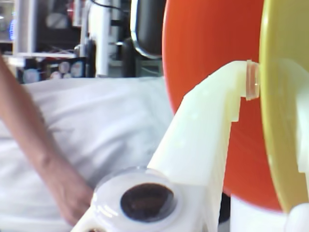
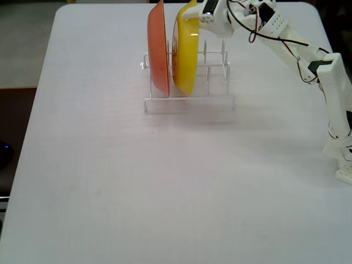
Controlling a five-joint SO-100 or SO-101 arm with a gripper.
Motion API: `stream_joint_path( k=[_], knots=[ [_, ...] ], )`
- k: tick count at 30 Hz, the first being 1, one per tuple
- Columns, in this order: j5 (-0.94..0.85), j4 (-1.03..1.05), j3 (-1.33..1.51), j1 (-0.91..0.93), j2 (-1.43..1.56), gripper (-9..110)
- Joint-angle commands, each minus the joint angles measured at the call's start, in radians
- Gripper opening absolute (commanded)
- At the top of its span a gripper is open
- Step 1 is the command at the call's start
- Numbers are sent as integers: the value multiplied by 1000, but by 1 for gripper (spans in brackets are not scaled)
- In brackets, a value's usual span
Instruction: Could you take three plates?
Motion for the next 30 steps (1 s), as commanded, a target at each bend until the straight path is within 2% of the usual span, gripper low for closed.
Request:
stream_joint_path(
  k=[1, 16, 23, 30],
  knots=[
    [18, 23, 103, 8, 324, -1],
    [-61, -49, 503, -100, 930, -1],
    [51, -149, 756, -284, 1226, -1],
    [207, -321, 882, -560, 1295, -1]
  ],
)
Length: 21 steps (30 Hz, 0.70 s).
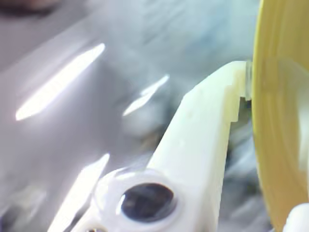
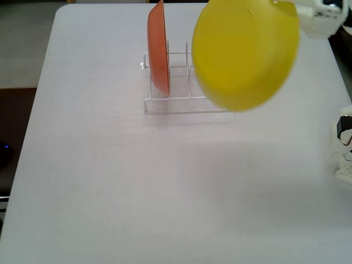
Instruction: Could you take three plates?
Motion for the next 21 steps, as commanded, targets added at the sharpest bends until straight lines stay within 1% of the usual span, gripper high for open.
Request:
stream_joint_path(
  k=[1, 4, 8, 14, 21],
  knots=[
    [25, -160, 31, -152, 48, -1],
    [32, -310, 64, -242, 11, -1],
    [-18, -518, 63, -336, -97, -1],
    [-34, -770, -18, -331, -311, -1],
    [26, -937, -124, -242, -517, -1]
  ],
)
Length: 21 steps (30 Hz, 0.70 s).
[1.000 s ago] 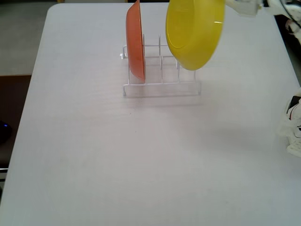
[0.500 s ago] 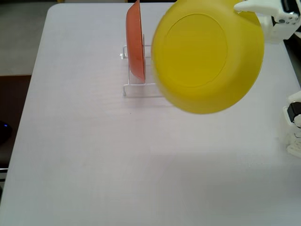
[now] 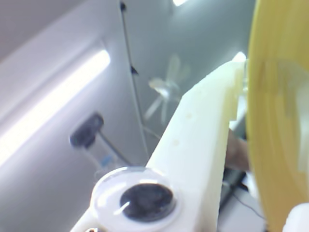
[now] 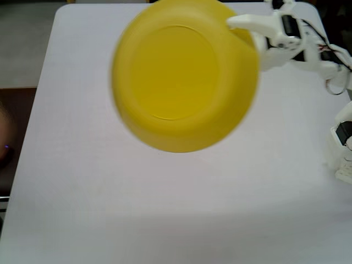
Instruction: Could you take three plates?
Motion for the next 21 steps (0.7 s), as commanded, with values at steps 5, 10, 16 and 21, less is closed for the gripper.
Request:
stream_joint_path(
  k=[5, 10, 16, 21],
  knots=[
    [15, -123, -120, 51, -71, -1],
    [9, -126, -124, 57, -80, -1],
    [5, -126, -124, 57, -80, -1],
    [21, -115, -124, 61, -80, -1]
  ],
)
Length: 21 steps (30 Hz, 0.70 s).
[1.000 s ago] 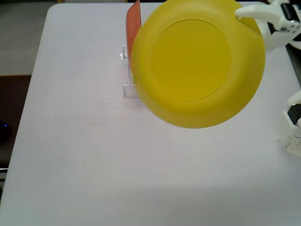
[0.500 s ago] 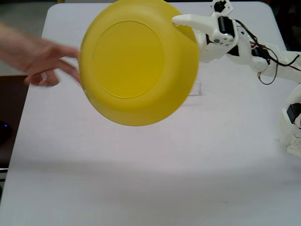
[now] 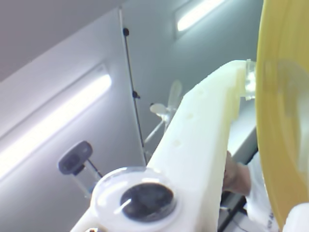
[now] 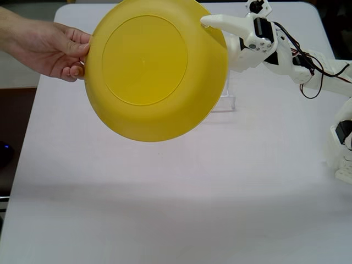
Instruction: Could you take three plates?
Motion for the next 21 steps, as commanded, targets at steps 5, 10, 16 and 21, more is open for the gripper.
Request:
stream_joint_path(
  k=[5, 10, 16, 21],
  knots=[
    [-35, 54, -94, 15, 37, 8],
    [-101, 166, -89, 28, 64, 37],
    [-121, 230, -44, 38, 120, 45],
    [-121, 267, 91, 41, 256, 44]
  ],
)
